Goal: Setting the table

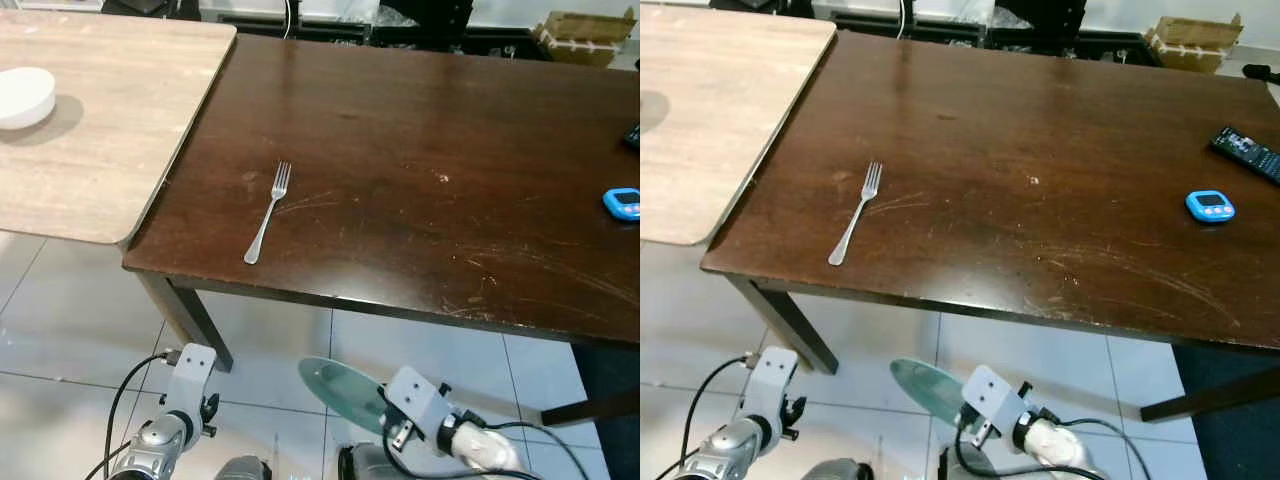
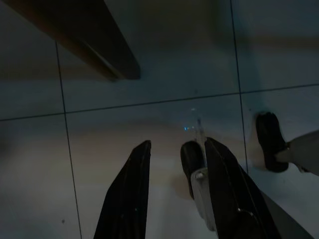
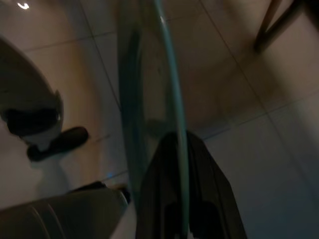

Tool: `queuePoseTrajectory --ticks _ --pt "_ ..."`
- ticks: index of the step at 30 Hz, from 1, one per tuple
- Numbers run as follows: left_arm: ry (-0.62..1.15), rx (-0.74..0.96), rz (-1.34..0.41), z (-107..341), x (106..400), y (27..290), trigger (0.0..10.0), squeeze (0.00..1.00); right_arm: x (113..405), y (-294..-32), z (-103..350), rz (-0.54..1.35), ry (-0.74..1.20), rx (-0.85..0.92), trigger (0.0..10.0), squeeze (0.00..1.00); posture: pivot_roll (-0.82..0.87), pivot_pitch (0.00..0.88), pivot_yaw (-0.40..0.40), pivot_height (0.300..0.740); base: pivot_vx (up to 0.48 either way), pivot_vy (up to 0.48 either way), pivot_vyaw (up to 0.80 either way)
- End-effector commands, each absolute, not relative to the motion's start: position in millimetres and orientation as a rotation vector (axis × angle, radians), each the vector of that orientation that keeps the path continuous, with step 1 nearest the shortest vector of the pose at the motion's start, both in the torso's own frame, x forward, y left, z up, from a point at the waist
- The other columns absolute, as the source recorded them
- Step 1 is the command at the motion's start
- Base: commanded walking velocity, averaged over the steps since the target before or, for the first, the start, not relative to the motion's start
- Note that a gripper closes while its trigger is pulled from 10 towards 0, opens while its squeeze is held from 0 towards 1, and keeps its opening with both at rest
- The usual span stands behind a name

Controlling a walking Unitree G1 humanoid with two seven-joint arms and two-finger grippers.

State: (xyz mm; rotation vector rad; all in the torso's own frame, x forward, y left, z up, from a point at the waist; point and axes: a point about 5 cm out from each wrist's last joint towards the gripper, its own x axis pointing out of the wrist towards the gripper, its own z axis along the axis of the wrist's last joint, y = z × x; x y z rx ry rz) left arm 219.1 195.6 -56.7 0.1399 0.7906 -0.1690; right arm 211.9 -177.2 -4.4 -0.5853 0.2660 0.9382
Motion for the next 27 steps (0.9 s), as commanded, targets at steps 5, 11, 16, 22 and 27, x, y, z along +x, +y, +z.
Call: queuePoseTrajectory --ticks 5,11,16,22,27 --pt "0.815 0.124 -0.173 -61 212 196 10.0 0.0 212 -177 39 1.158 0.104 -0.71 10.0 0.0 0.07 0.076 0.06 0.74 0.0 0.0 0.0" --pt "0.815 0.115 -0.181 -61 213 194 10.0 0.0 216 -179 89 1.229 0.01 -0.74 10.0 0.0 0.06 0.079 0.066 0.74 0.0 0.0 0.0" --pt "0.816 0.113 -0.185 -61 213 193 10.0 0.0 219 -172 119 1.259 -0.04 -0.661 10.0 0.0 0.06 0.079 0.065 0.74 0.0 0.0 0.0" --pt "0.818 0.108 -0.186 -62 212 193 10.0 0.0 225 -163 152 1.264 -0.093 -0.483 10.0 0.0 0.06 0.078 0.062 0.74 0.0 0.0 0.0" --pt "0.818 0.102 -0.185 -62 211 192 10.0 0.0 236 -157 194 1.215 -0.208 -0.236 10.0 0.0 0.06 0.08 0.06 0.74 0.0 0.0 0.0"
